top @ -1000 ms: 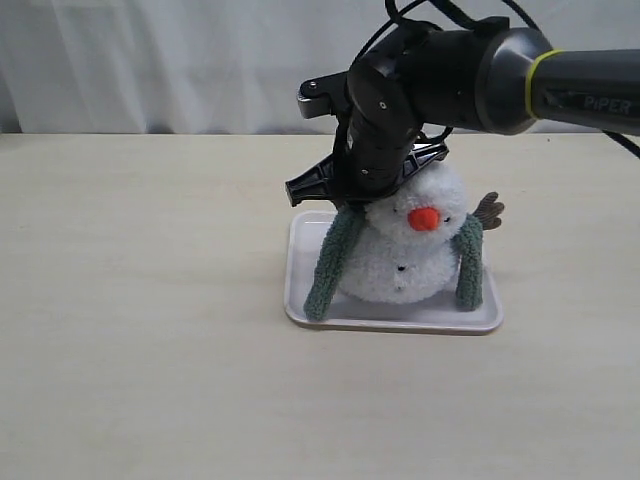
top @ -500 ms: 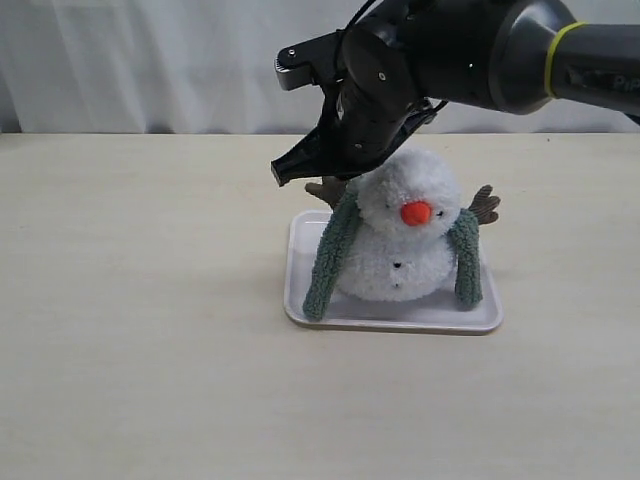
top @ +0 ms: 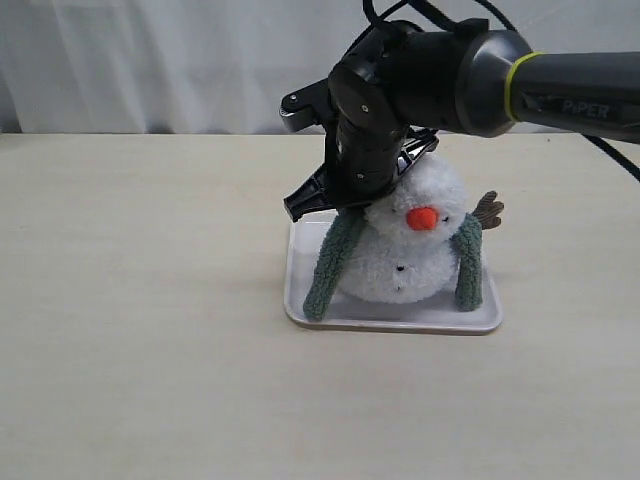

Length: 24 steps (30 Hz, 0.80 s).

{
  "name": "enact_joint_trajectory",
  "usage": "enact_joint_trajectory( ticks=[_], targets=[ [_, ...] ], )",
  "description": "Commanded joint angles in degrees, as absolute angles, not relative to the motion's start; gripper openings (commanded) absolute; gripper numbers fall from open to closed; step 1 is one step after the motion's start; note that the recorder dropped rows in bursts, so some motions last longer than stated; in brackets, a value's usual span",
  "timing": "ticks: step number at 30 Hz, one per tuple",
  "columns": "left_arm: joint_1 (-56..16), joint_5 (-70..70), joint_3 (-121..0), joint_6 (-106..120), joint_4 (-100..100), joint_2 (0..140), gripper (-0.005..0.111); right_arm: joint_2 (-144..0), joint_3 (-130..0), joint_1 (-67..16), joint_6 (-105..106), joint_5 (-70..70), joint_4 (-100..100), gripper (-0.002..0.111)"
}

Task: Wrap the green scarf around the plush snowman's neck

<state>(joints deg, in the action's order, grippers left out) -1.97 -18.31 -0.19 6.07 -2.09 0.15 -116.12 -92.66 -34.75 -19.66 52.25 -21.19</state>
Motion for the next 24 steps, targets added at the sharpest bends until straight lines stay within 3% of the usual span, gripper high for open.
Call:
enact_joint_trajectory(
  ticks=[1,13,18,19,21,24],
  targets=[
    [-1.73,-17.71,0.0,5.7,-2.18,0.0,0.0,-116.09,-92.94,-34.79,-17.76,55.69,-21.9,0.004],
    [-1.73,-17.71,0.0,5.7,-2.18,0.0,0.0,-109.47,-92.94,-34.79,-17.53,55.44,-20.97,0.005],
    [-1.73,-17.71,0.0,5.7,-2.18,0.0,0.0,-103.62,-92.31,-34.63,-17.12,58.85,-20.42,0.026],
    [-1.73,-17.71,0.0,5.7,-2.18,0.0,0.0,-101.7,-90.65,-34.07,-17.22,60.24,-20.97,0.036],
    [-1.73,-17.71,0.0,5.7,-2.18,0.0,0.0,-99.66,-88.05,-32.81,-17.81,61.53,-21.9,0.045],
    [-1.73,-17.71,0.0,5.7,-2.18,0.0,0.0,-96.17,-80.86,-29.38,-18.24,60.65,-22.29,0.05]
  ],
)
